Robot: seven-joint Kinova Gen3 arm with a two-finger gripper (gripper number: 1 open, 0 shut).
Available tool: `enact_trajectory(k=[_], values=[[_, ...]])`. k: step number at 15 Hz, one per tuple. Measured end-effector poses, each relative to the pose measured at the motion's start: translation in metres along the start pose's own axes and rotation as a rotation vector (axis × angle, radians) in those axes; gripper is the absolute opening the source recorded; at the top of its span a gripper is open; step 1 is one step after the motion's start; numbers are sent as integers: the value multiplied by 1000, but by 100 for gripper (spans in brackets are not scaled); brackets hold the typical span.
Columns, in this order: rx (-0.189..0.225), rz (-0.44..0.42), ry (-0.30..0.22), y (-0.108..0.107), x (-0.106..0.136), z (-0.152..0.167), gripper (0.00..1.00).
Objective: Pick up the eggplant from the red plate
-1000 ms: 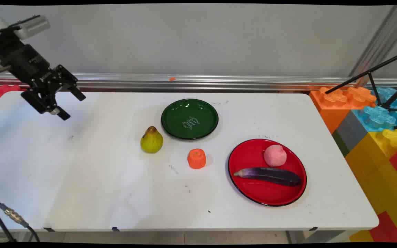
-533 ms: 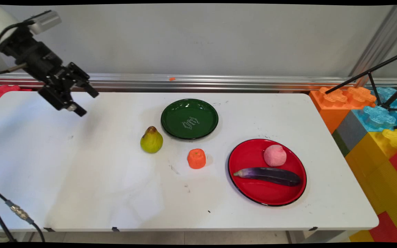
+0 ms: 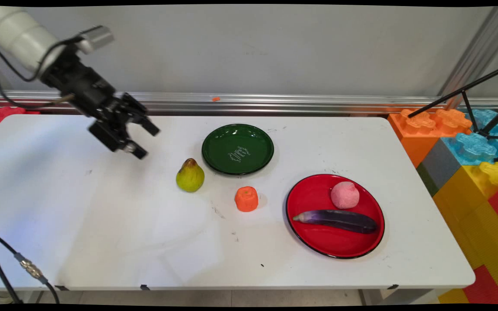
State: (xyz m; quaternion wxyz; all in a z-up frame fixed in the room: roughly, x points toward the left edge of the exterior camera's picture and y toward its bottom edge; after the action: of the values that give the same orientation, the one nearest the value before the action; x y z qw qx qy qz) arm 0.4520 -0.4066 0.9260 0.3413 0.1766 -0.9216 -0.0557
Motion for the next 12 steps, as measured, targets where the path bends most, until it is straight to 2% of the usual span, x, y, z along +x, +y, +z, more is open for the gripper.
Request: enact_trajectory(k=[6, 12], values=[[-38, 14, 73, 0, 30, 64, 100], [-72, 40, 137, -1, 67, 145, 100]])
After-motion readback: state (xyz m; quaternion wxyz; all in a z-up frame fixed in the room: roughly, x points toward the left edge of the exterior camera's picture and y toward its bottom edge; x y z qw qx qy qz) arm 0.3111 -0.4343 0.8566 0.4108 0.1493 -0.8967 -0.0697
